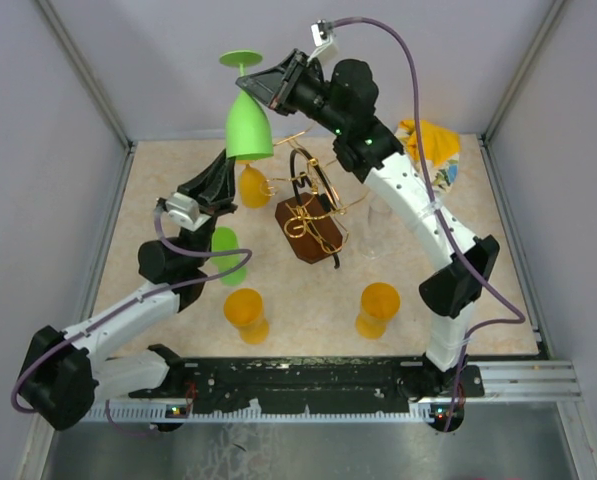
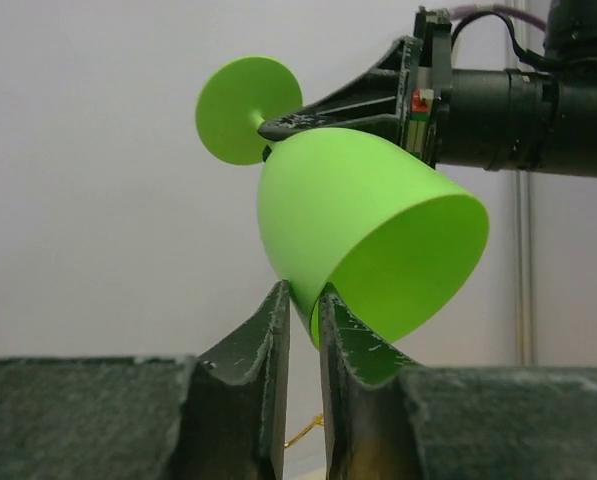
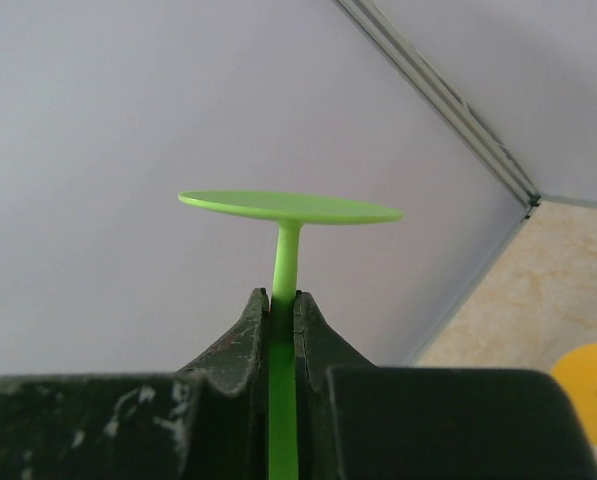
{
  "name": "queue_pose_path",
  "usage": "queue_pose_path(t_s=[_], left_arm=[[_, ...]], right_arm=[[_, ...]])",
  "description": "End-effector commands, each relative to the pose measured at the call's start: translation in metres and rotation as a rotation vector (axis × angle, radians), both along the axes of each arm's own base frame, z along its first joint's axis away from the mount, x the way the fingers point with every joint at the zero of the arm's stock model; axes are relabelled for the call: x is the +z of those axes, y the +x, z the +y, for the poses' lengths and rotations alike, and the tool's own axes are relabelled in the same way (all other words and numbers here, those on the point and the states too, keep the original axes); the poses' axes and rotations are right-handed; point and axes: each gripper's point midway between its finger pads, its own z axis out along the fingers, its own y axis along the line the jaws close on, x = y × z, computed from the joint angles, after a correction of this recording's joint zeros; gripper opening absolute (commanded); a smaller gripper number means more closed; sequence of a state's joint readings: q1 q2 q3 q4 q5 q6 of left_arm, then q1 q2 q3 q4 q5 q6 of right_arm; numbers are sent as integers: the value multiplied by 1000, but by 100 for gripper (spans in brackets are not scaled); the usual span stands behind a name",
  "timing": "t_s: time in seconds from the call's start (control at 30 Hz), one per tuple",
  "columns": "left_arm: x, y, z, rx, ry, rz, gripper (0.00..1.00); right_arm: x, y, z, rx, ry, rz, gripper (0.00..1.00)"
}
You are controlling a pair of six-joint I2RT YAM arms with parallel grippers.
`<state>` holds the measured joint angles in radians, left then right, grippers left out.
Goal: Place the wine glass upside down on the wine glass rack
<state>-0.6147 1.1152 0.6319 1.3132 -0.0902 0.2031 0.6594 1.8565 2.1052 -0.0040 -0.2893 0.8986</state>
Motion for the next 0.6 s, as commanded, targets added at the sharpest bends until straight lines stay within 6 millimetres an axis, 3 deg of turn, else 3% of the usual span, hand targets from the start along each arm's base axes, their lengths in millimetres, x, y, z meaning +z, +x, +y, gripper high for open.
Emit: queue_pose_path(t_s=[0.0, 0.2, 0.37, 0.47, 0.57], left_arm=[[14, -13, -15, -57, 73, -28, 25], [-6, -8, -27, -95, 153, 52, 48], [-22, -5, -30, -104, 163, 96, 55], [-17, 1, -28, -87, 165, 143, 58], [-10, 23, -23, -26, 154, 289, 58]], right_arm=[[30, -6, -21, -42, -76, -159, 0], [57, 11, -50, -117, -94, -247, 0], [68, 25, -78, -182, -114, -299, 0], [66, 45, -113, -290, -187, -328, 0], [60, 68, -163, -413, -260, -338, 0]])
